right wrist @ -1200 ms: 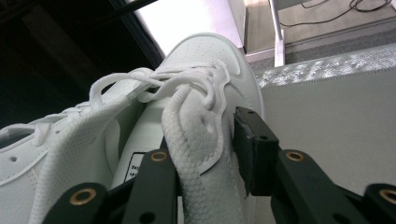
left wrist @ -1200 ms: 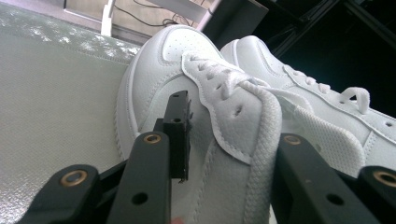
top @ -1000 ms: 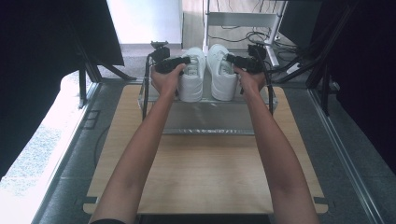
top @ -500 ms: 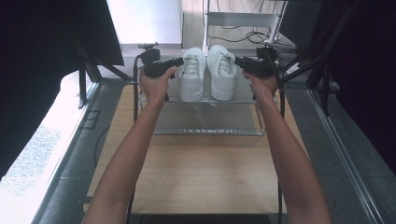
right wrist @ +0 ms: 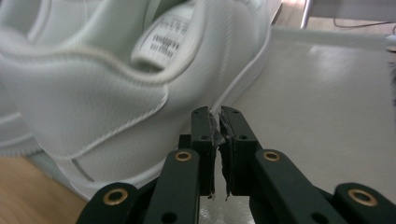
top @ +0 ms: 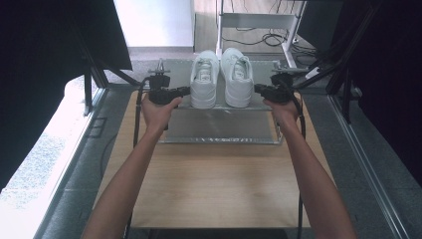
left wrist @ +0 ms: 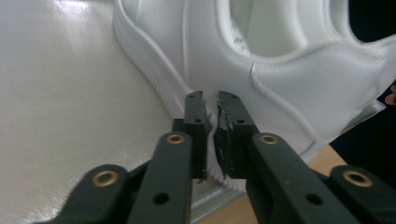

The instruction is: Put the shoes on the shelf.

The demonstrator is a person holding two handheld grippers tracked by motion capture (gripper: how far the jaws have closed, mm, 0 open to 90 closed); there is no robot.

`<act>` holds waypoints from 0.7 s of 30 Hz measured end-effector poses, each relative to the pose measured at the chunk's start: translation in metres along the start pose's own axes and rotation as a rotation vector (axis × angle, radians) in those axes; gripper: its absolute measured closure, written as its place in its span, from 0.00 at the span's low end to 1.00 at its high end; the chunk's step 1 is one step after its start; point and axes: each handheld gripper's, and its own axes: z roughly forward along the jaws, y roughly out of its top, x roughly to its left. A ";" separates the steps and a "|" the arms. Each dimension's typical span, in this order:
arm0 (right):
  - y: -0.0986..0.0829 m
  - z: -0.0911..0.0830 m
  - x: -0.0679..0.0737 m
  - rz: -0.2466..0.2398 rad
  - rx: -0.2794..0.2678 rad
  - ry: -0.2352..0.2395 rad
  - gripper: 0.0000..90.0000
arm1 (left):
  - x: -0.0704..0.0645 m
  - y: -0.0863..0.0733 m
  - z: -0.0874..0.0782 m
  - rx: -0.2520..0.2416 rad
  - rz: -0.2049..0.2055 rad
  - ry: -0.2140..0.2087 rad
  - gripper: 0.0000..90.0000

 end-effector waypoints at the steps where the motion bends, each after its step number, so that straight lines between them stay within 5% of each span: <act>1: -0.001 0.004 0.003 -0.032 0.008 -0.025 0.98 | 0.002 -0.002 0.000 -0.004 -0.021 -0.017 0.94; 6: -0.004 0.010 0.003 -0.051 0.039 -0.016 1.00 | 0.003 -0.006 0.002 -0.025 -0.055 -0.030 0.97; 12: -0.004 0.009 0.012 -0.068 0.011 -0.014 1.00 | -0.003 -0.007 0.006 -0.039 -0.071 -0.051 0.98; 16: -0.004 0.010 0.025 -0.127 0.017 -0.046 1.00 | -0.010 -0.009 0.010 -0.044 -0.072 -0.044 1.00; 21: -0.006 0.009 0.022 -0.096 0.010 -0.017 1.00 | -0.003 -0.011 0.009 -0.038 -0.106 -0.077 0.95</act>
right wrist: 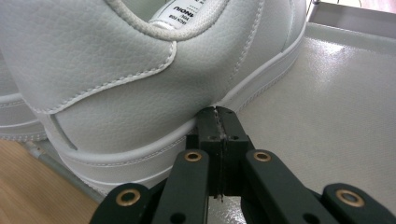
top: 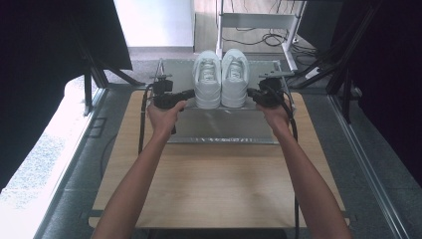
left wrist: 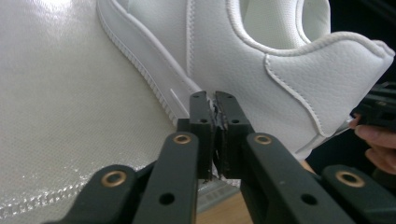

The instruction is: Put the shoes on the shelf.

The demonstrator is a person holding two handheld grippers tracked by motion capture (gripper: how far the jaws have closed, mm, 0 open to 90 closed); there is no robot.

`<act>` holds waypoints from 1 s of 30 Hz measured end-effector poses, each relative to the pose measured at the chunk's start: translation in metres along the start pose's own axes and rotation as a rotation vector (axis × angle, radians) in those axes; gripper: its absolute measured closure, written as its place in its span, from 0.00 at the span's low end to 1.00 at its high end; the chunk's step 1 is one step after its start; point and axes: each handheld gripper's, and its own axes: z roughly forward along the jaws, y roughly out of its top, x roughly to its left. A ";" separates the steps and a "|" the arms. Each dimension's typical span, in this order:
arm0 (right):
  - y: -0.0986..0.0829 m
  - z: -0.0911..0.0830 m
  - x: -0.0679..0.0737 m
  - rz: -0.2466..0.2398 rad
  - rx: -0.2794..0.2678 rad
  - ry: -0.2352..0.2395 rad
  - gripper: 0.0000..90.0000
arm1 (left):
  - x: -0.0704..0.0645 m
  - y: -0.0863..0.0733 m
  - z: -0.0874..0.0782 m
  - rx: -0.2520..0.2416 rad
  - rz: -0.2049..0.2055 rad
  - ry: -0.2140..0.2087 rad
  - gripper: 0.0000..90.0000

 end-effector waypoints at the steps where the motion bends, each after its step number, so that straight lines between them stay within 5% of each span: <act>1: 0.000 0.000 0.000 -0.002 -0.001 -0.002 1.00 | 0.001 0.000 0.000 -0.003 -0.001 -0.001 0.94; 8: -0.003 -0.008 -0.005 0.024 -0.048 -0.012 0.83 | 0.002 -0.004 -0.006 -0.040 0.028 0.002 0.78; 17: -0.013 -0.046 -0.003 0.028 -0.152 0.022 0.73 | -0.010 -0.026 -0.038 -0.068 0.143 -0.009 0.64; 24: -0.048 -0.071 0.003 0.024 -0.190 0.098 0.70 | -0.019 -0.055 -0.057 -0.075 0.192 -0.041 0.61; 30: -0.087 -0.088 0.004 0.036 -0.219 0.125 0.69 | -0.014 -0.085 -0.071 -0.034 0.203 -0.068 0.57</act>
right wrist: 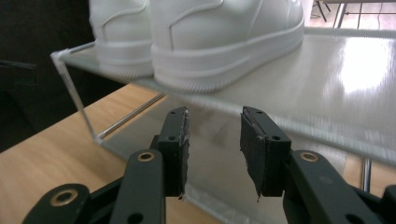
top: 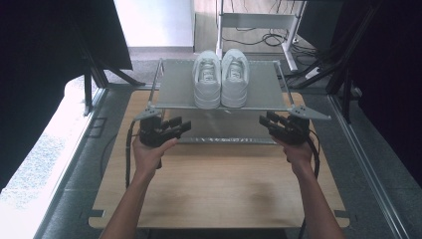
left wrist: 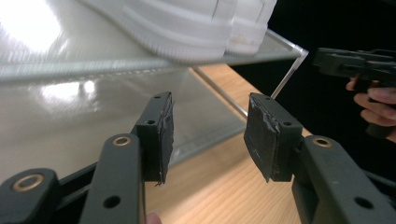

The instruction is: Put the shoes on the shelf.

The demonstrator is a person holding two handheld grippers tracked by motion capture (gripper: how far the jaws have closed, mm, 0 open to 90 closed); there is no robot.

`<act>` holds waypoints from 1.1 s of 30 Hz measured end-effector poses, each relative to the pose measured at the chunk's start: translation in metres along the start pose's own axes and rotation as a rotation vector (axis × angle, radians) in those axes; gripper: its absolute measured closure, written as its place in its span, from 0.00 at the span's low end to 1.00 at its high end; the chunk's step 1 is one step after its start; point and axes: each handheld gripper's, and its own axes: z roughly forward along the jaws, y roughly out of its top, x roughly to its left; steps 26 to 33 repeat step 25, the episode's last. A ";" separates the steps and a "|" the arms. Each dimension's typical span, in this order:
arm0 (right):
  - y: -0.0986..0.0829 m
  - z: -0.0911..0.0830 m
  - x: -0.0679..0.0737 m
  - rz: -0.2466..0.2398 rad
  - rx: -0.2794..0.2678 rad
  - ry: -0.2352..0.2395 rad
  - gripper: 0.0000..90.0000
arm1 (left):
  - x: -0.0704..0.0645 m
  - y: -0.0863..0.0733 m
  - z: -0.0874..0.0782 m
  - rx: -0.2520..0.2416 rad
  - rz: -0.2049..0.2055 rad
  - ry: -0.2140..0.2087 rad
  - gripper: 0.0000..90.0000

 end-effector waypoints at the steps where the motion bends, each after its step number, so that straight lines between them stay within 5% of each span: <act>1: -0.004 -0.003 0.000 -0.004 0.000 0.001 0.69 | 0.000 -0.007 -0.003 0.007 0.000 0.000 0.57; 7: -0.042 -0.027 0.004 -0.011 0.019 0.021 0.66 | 0.000 -0.043 -0.017 0.025 -0.012 -0.001 0.55; 15: -0.087 -0.036 0.003 0.018 0.094 0.023 0.64 | 0.000 -0.074 -0.025 0.079 -0.001 0.006 0.54; 25: -0.096 -0.039 0.005 0.022 0.092 -0.015 0.52 | 0.009 -0.083 -0.024 0.085 -0.051 -0.007 0.47; 33: -0.096 -0.039 0.005 0.022 0.092 -0.015 0.52 | 0.009 -0.083 -0.024 0.085 -0.051 -0.007 0.47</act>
